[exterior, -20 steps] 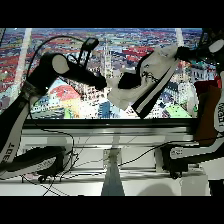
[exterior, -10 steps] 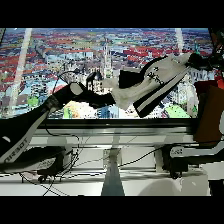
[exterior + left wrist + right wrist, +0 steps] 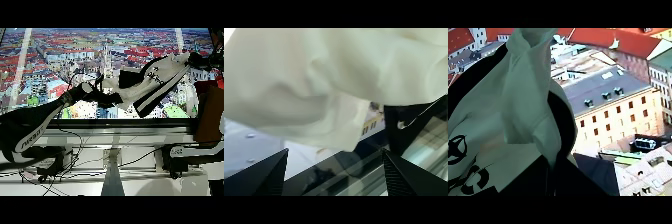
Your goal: Fold the clothes and pants, and hang the long-sleeved shirts on hangers.
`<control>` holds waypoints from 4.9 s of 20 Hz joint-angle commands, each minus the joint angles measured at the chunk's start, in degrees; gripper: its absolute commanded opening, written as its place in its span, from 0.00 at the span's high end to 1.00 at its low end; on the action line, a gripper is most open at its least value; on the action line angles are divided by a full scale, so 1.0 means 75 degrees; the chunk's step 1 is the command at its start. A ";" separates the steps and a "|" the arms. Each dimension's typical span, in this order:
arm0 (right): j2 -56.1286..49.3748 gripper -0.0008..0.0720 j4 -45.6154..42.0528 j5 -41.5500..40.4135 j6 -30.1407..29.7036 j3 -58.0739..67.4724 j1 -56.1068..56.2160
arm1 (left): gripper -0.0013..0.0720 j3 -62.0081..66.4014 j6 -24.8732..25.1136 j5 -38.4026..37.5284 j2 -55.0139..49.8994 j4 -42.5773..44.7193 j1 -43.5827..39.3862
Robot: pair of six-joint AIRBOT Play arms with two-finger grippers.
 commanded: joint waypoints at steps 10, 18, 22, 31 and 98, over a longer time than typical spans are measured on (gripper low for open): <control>0.0003 0.96 0.0017 0.0006 -0.0003 0.0000 -0.0006 | 0.59 0.0557 0.0035 -0.0446 -0.1037 -0.1003 -0.0347; 0.0003 0.96 0.0041 -0.0003 -0.0006 0.0000 -0.0006 | 0.96 0.1139 0.0038 0.0376 -0.1035 -0.1364 0.0122; 0.0006 0.96 0.0953 0.0067 -0.0015 0.0213 -0.0006 | 0.96 0.2250 0.0565 -0.0318 -0.0842 -0.1419 0.0810; 0.0624 0.96 0.3480 -0.0061 -0.0848 0.2422 0.0055 | 0.96 0.4686 0.2436 0.0565 0.1789 -0.1352 0.4232; 0.0396 0.27 0.2238 0.2836 -0.2302 -0.2833 -0.3124 | 0.06 -0.1708 0.0947 -0.2419 0.4115 0.3622 0.7318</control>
